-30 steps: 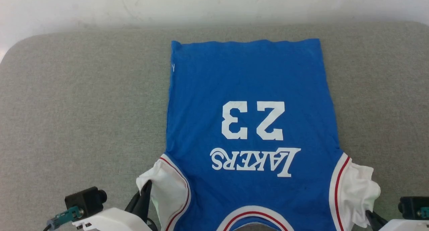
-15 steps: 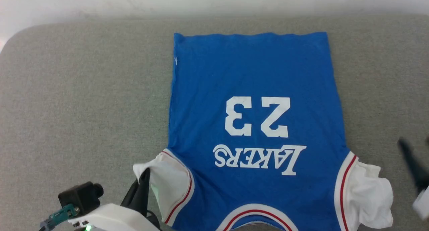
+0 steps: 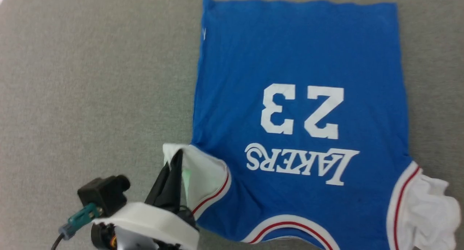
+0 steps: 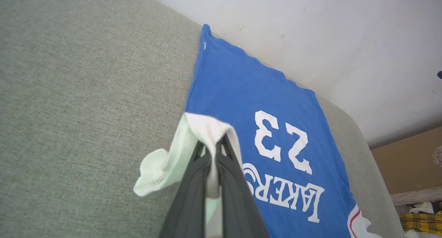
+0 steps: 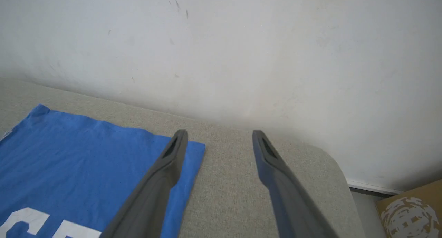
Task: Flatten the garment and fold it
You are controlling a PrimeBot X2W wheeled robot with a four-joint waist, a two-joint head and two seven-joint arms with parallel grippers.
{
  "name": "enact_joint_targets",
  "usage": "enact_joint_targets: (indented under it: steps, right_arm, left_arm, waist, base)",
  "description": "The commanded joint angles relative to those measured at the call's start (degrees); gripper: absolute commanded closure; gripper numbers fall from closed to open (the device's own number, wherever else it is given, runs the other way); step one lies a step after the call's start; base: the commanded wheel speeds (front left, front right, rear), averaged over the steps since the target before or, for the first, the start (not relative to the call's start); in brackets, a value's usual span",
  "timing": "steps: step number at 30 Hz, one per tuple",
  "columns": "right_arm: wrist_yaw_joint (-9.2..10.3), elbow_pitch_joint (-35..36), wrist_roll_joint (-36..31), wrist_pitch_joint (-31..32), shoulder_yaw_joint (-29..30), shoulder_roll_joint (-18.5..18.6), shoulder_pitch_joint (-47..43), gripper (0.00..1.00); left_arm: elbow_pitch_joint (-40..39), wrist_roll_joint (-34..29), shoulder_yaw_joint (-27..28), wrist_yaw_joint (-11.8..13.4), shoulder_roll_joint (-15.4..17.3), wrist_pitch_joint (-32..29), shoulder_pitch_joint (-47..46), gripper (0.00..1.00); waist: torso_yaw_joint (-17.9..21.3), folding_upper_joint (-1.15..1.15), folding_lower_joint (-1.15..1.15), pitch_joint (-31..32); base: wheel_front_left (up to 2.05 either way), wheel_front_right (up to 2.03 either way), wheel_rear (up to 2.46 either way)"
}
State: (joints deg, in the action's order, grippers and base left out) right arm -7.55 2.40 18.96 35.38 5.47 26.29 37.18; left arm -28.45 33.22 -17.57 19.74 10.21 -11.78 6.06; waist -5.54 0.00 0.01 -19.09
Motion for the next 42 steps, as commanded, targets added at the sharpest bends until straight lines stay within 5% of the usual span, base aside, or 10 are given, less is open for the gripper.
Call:
enact_joint_targets:
  steps: [1,9,22,23,24,25,35,42]
  right_arm:
    - [0.06,-4.1,-1.4,1.3,-0.1,0.8,4.9,0.00]
    - [0.06,-18.7,-5.3,5.5,-1.4,3.2,17.2,0.00]
    - [0.06,-27.4,-6.8,5.6,-0.9,4.8,18.0,0.00]
    - [0.06,-27.8,-6.9,5.7,-0.8,4.9,17.9,0.53]
    - [0.06,-28.0,-6.9,5.5,-0.7,4.9,17.8,0.91]
    - [0.06,-28.1,-7.1,5.3,-0.7,5.0,17.8,1.00]
    - [0.06,-26.4,-4.8,-0.4,-1.9,2.6,17.1,1.00]
    - [0.06,-15.8,3.5,-2.9,-1.9,3.9,7.1,1.00]
  left_arm:
    - [-0.6,-1.2,-0.8,-0.1,-0.7,0.6,-1.7,1.00]
    - [-1.1,-3.6,-4.5,-0.6,-2.9,2.6,-4.9,1.00]
    - [-0.9,-4.5,-6.8,-0.6,-4.1,4.1,-6.3,1.00]
    - [-0.9,-4.5,-6.8,-0.6,-4.2,4.2,-6.3,1.00]
    - [-0.8,-4.4,-6.8,-0.6,-4.2,4.2,-6.3,1.00]
    - [-0.7,-4.4,-6.8,-0.6,-4.2,4.3,-6.3,1.00]
    - [0.3,-3.8,-5.0,0.1,-3.4,4.2,-5.9,1.00]
    - [0.4,-3.1,-2.8,1.1,-1.2,2.5,-3.7,1.00]
  waist:
    - [-4.2,0.00,-0.01,-5.9]
    - [-9.4,0.00,-0.01,-13.6]
    - [-12.7,0.00,-0.01,-17.5]
    - [-12.7,0.00,-0.01,-17.6]
    - [-12.7,0.00,-0.01,-17.6]
    - [-12.7,0.00,-0.01,-17.6]
    - [-8.7,0.00,-0.01,-12.0]
    - [-3.4,0.00,-0.01,-3.9]
  base:
    - [0.00,0.00,0.00]
    - [0.00,0.00,0.00]
    - [0.00,0.00,0.00]
    - [0.00,0.00,0.00]
    - [0.00,0.00,0.00]
    - [0.00,0.00,0.00]
    - [0.00,0.00,0.00]
    - [0.00,0.00,0.00]
